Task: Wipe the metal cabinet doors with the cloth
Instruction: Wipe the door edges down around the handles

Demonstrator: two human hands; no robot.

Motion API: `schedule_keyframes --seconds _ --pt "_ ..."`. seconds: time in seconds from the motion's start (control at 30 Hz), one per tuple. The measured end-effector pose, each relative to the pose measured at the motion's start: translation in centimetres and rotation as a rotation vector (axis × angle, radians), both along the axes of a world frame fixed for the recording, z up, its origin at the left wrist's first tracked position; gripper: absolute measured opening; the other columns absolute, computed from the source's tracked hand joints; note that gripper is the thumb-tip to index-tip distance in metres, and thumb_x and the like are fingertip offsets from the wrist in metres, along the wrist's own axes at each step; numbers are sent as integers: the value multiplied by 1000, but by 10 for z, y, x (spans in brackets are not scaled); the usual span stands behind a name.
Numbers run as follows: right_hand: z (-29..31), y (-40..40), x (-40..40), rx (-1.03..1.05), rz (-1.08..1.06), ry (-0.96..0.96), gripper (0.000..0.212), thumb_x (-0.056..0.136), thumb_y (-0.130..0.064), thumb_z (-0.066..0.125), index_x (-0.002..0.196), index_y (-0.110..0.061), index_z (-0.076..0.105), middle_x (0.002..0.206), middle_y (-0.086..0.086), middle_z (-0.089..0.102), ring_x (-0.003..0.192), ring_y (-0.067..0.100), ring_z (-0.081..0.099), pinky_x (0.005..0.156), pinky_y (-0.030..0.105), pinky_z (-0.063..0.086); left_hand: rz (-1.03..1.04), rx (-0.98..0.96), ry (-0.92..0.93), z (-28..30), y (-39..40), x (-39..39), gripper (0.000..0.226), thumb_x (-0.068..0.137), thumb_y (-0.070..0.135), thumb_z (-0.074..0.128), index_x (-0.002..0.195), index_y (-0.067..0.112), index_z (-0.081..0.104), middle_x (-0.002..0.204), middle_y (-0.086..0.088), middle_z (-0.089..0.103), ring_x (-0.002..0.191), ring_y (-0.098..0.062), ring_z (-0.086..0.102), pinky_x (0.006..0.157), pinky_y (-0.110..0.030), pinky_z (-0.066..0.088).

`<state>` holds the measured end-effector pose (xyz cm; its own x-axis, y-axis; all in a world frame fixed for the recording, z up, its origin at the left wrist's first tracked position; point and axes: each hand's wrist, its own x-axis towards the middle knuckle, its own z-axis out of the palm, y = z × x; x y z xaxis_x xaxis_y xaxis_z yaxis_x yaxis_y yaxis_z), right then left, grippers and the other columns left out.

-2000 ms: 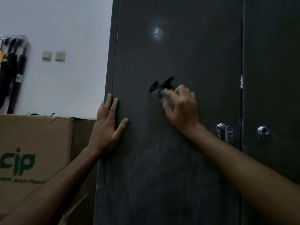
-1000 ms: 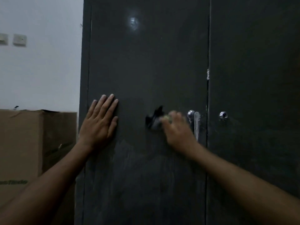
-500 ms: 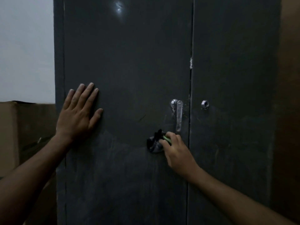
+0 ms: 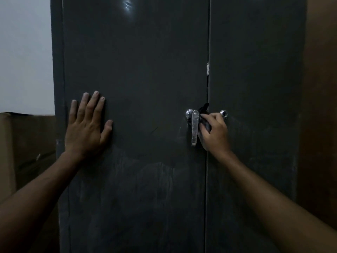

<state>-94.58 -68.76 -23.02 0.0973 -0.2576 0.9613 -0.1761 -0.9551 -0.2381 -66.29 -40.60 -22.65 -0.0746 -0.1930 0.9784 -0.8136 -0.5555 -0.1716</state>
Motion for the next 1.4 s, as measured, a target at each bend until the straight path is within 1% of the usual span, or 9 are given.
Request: schedule_keyframes --seconds 0.2,0.43,0.57,0.77,0.9,0.97,1.1,1.3,1.4 --pt "-65 5 -21 -122 -6 355 17 90 -15 71 107 -12 69 109 3 52 88 21 60 74 34 53 5 8 10 0 -1 0 76 102 49 37 165 8 24 174 -14 18 162 -33 9 131 -55 4" --pt "-5 2 -6 7 -8 107 24 91 -18 69 114 -17 70 107 5 53 92 22 61 82 39 54 11 -8 1 -1 -1 0 75 103 48 38 165 8 25 174 -14 19 162 -33 10 132 -54 3" --pt "-76 4 -28 -78 14 449 20 92 -19 70 112 -15 68 111 2 51 89 23 63 77 40 56 8 2 9 -1 0 -1 76 103 49 38 165 9 24 174 -14 18 162 -31 8 132 -52 2" --pt "5 19 -29 -41 0 -86 30 92 -17 70 122 -12 69 110 9 54 92 10 52 80 28 50 12 9 28 1 0 -2 77 102 50 37 165 9 24 175 -13 17 162 -33 10 131 -55 4" --pt "16 65 7 -266 -102 138 23 91 -19 68 113 -15 67 112 10 52 93 26 59 71 35 53 17 4 16 1 1 -2 77 101 50 37 165 8 25 174 -13 19 162 -33 11 132 -55 5" --pt "2 77 41 -236 -236 174 22 89 -11 68 111 -12 64 116 14 54 105 35 61 83 44 57 21 4 22 1 0 -2 77 101 50 37 165 8 26 174 -13 19 162 -33 11 132 -55 5" --pt "-29 83 79 -112 -373 102 56 80 4 65 135 -2 56 136 26 54 106 37 61 90 43 56 42 2 16 -2 0 0 79 102 55 37 166 10 24 175 -12 18 163 -31 9 132 -53 4" --pt "-124 53 25 -122 -166 324 51 83 4 69 133 -4 60 136 22 54 115 40 61 86 46 61 54 2 65 -2 -3 -8 88 100 62 37 166 8 18 176 -13 13 163 -32 6 131 -55 3" --pt "-117 33 -9 -117 -98 196 42 83 0 70 124 -3 66 125 17 60 108 36 61 86 44 59 33 -37 164 -4 -20 -25 94 97 62 40 166 3 12 176 -16 5 163 -34 -1 130 -58 -3"
